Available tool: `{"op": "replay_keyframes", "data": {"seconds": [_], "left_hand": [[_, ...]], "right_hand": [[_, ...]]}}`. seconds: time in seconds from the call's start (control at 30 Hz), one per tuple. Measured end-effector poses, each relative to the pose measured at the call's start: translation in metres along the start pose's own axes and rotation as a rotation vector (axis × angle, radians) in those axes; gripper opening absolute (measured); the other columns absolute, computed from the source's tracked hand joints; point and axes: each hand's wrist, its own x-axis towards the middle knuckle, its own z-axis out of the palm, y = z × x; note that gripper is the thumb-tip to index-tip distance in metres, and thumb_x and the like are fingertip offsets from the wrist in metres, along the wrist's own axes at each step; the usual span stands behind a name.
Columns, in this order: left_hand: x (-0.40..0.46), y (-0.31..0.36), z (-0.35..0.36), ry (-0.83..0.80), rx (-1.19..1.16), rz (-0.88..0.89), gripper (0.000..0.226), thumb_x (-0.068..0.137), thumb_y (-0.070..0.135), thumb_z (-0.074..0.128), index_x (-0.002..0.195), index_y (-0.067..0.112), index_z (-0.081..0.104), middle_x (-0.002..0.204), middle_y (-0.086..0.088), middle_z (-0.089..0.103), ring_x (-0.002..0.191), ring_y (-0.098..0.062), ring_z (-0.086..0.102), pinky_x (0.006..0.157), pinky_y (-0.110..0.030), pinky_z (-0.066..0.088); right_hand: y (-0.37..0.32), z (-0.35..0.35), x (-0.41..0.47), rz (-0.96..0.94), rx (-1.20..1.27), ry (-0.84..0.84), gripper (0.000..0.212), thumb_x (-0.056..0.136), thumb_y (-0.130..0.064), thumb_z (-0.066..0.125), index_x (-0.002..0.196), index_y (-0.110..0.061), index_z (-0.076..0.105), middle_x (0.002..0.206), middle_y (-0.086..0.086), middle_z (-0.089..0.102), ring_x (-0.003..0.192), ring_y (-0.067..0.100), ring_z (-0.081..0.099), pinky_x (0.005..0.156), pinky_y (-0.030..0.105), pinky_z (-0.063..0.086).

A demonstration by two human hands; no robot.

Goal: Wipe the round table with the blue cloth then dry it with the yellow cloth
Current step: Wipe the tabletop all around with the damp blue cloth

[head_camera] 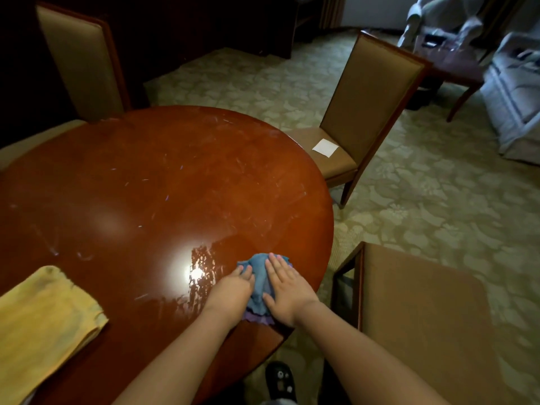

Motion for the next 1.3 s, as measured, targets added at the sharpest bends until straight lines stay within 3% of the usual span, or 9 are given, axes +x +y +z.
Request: {"op": "replay_keyframes", "data": {"seconds": [0.23, 0.6, 0.7, 0.8, 0.9, 0.97, 1.3], "left_hand": [[0.062, -0.023, -0.027, 0.038, -0.016, -0.049, 0.063, 0.096, 0.010, 0.043, 0.152, 0.012, 0.015, 0.160, -0.004, 0.011, 0.146, -0.021, 0.013, 0.113, -0.026, 0.022], [0.122, -0.045, -0.048, 0.027, -0.009, -0.118, 0.070, 0.091, 0.022, 0.056, 0.151, 0.016, 0.019, 0.158, -0.001, 0.017, 0.144, -0.018, 0.019, 0.110, -0.024, 0.028], [0.107, -0.038, -0.048, -0.001, -0.001, -0.110, 0.074, 0.089, 0.027, 0.061, 0.149, 0.011, 0.021, 0.158, -0.005, 0.017, 0.145, -0.020, 0.018, 0.112, -0.024, 0.024], [0.079, -0.024, -0.040, -0.009, -0.004, -0.076, 0.073, 0.091, 0.018, 0.058, 0.150, 0.008, 0.018, 0.158, -0.007, 0.014, 0.145, -0.023, 0.016, 0.113, -0.026, 0.022], [0.046, -0.007, -0.027, -0.037, 0.003, -0.038, 0.073, 0.091, 0.012, 0.057, 0.151, 0.006, 0.015, 0.159, -0.008, 0.011, 0.146, -0.024, 0.013, 0.113, -0.028, 0.021], [0.025, 0.000, -0.016, -0.045, 0.007, -0.015, 0.068, 0.093, 0.010, 0.052, 0.150, 0.006, 0.016, 0.159, -0.009, 0.010, 0.146, -0.024, 0.013, 0.115, -0.029, 0.022], [-0.042, 0.024, 0.024, -0.019, 0.002, 0.038, 0.060, 0.093, 0.006, 0.048, 0.149, 0.008, 0.027, 0.157, -0.006, 0.019, 0.143, -0.023, 0.021, 0.109, -0.035, 0.036]], "right_hand": [[0.033, -0.029, 0.061, -0.052, 0.006, 0.013, 0.072, 0.100, -0.043, 0.028, 0.150, -0.008, -0.011, 0.157, 0.008, -0.018, 0.144, 0.018, -0.017, 0.117, 0.031, -0.008], [0.062, -0.059, 0.118, -0.075, -0.004, 0.014, 0.073, 0.099, -0.041, 0.030, 0.150, -0.007, -0.010, 0.157, 0.009, -0.017, 0.145, 0.019, -0.015, 0.118, 0.033, -0.006], [0.057, -0.054, 0.105, -0.049, 0.032, 0.016, 0.074, 0.099, -0.041, 0.032, 0.150, -0.008, -0.009, 0.158, 0.009, -0.016, 0.145, 0.018, -0.015, 0.118, 0.032, -0.007], [0.048, -0.039, 0.073, -0.038, 0.045, 0.021, 0.074, 0.098, -0.046, 0.026, 0.150, -0.008, -0.010, 0.157, 0.008, -0.017, 0.145, 0.018, -0.016, 0.116, 0.030, -0.009], [0.031, -0.019, 0.035, -0.021, 0.055, 0.034, 0.092, 0.074, -0.058, -0.004, 0.150, -0.007, -0.009, 0.157, 0.008, -0.018, 0.145, 0.019, -0.017, 0.113, 0.028, -0.013], [0.019, -0.007, 0.015, -0.001, 0.063, 0.026, 0.103, 0.062, -0.059, -0.011, 0.150, -0.006, -0.010, 0.157, 0.008, -0.018, 0.144, 0.019, -0.017, 0.111, 0.028, -0.014], [-0.038, 0.035, -0.061, 0.101, 0.076, 0.040, 0.096, 0.069, -0.058, -0.010, 0.149, -0.006, -0.011, 0.153, 0.004, -0.024, 0.144, 0.019, -0.018, 0.109, 0.027, -0.018]]}}
